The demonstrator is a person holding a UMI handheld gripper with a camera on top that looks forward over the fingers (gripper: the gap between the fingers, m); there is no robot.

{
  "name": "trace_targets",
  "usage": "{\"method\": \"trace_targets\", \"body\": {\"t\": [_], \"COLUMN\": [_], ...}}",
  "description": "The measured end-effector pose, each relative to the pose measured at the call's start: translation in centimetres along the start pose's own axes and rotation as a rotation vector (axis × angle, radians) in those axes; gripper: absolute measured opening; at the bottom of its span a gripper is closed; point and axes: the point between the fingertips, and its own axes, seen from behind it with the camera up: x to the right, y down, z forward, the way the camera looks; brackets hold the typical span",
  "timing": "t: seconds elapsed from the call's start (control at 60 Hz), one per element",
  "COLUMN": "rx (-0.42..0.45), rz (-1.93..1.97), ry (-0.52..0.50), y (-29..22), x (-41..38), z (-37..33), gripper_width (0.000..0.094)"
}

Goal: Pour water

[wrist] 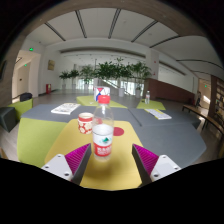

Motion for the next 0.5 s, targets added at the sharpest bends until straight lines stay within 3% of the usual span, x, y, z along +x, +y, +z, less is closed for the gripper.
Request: {"method": "trace_targets", "body": {"t": [0.167,0.35,0.4,0.5], "rx": [0.02,0.046,0.052,0.089], "rz": [-0.01,0.021,0.032,0.062], "ry": [0.006,0.008,0.015,0.026], "y": [-1.0,-1.2,-1.1,-1.5], "x": [-2.5,-3.1,-3.0,-2.8], "z": [6.7,12.0,12.6,12.7], "gripper_width": [0.0837,0.0717,0.0548,0.0464]}}
